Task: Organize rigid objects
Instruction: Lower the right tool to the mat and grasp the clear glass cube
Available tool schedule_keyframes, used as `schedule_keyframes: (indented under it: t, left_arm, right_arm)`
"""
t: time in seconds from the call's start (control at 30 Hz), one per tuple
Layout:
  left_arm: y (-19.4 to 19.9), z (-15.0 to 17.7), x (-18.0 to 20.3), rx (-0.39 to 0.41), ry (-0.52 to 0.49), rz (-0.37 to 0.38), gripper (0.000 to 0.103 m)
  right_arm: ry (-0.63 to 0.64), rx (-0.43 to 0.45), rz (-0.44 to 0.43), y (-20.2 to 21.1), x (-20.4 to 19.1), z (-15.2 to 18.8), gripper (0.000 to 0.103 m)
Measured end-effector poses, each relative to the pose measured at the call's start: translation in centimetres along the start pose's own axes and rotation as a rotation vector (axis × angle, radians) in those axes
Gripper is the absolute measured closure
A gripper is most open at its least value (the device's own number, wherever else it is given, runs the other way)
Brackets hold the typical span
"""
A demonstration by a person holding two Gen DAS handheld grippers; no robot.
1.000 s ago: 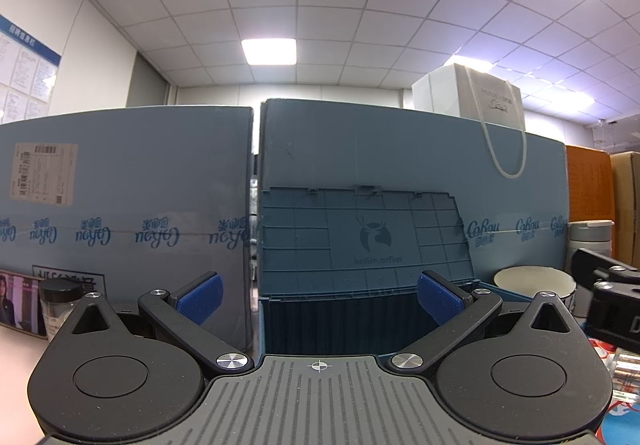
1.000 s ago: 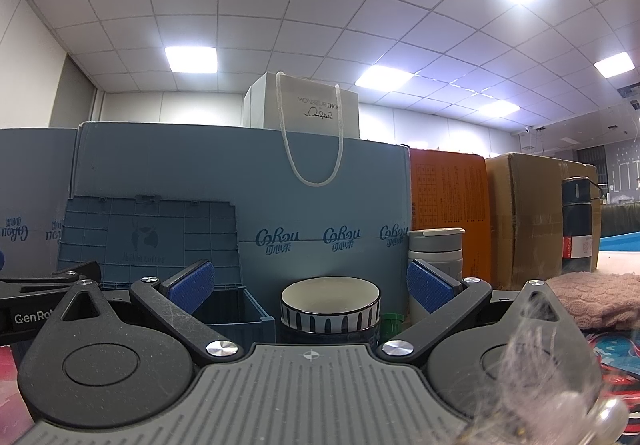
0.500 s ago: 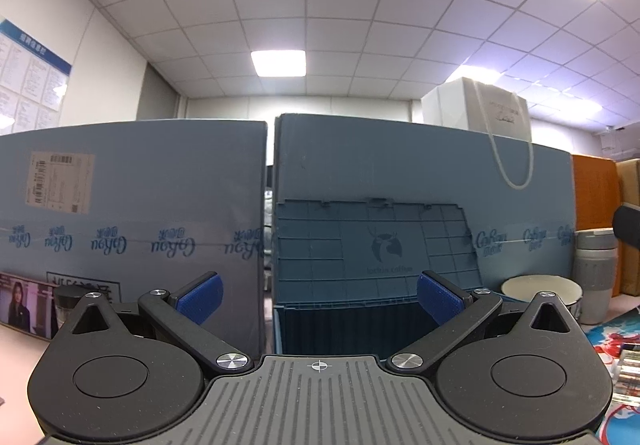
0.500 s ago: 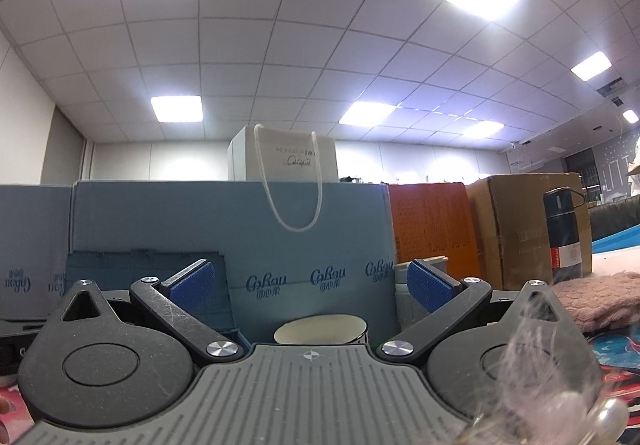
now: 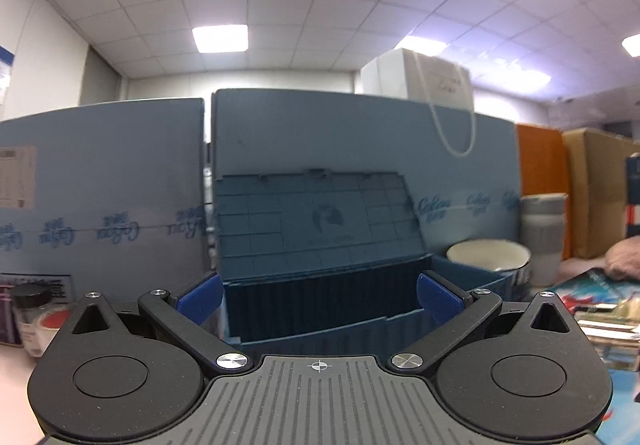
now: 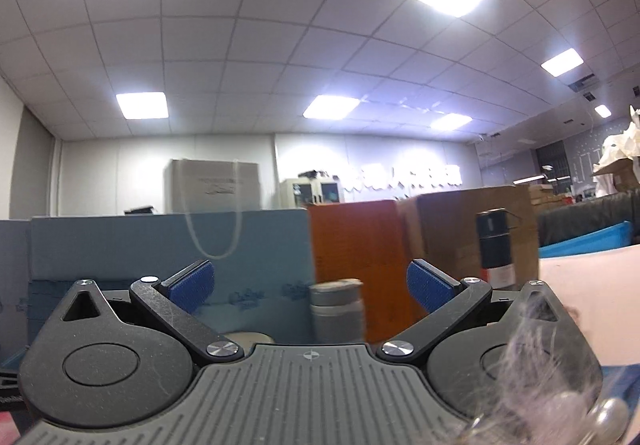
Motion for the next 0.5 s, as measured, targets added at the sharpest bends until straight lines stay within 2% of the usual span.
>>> schedule_keyframes:
  t: [0.07, 0.2, 0.33, 0.4, 0.47, 0.5]
  left_arm:
    - [-0.3, -0.2, 0.6, -0.052, -0.010, 0.011, 0.000]
    - [-1.0, -1.4, 2.3, -0.197, 0.008, 0.173, 0.000]
    - [-1.4, -3.1, 4.0, -0.324, 0.046, 0.340, 0.000]
    - [-2.2, -4.0, 4.5, -0.429, 0.073, 0.388, 0.000]
    - [-3.2, -4.7, 4.2, -0.531, 0.142, 0.460, 0.000]
    - [-3.5, -5.0, 3.8, -0.553, 0.172, 0.484, 0.000]
  right_arm:
    - [0.030, -0.054, -0.010, -0.4, 1.6, -0.1, 0.000]
    - [0.105, -0.245, -0.095, -2.6, 3.0, 0.8, 0.000]
    - [0.214, -0.396, -0.303, -4.1, 1.2, 2.9, 0.000]
    - [0.263, -0.454, -0.391, -4.7, -0.5, 3.7, 0.001]
    - [0.305, -0.510, -0.467, -5.7, -2.3, 4.2, 0.002]
    - [0.320, -0.529, -0.497, -6.2, -2.9, 4.3, 0.002]
Point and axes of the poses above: each gripper's, at about its wrist camera, not at the fingertips, and y roughly against the way its jaws point, x to its right, z to its underside, the point moved 2 cm from there along -y, roughly the way its jaws point, and after that the axes turned 10 degrees about y, right-handed, at the moved point
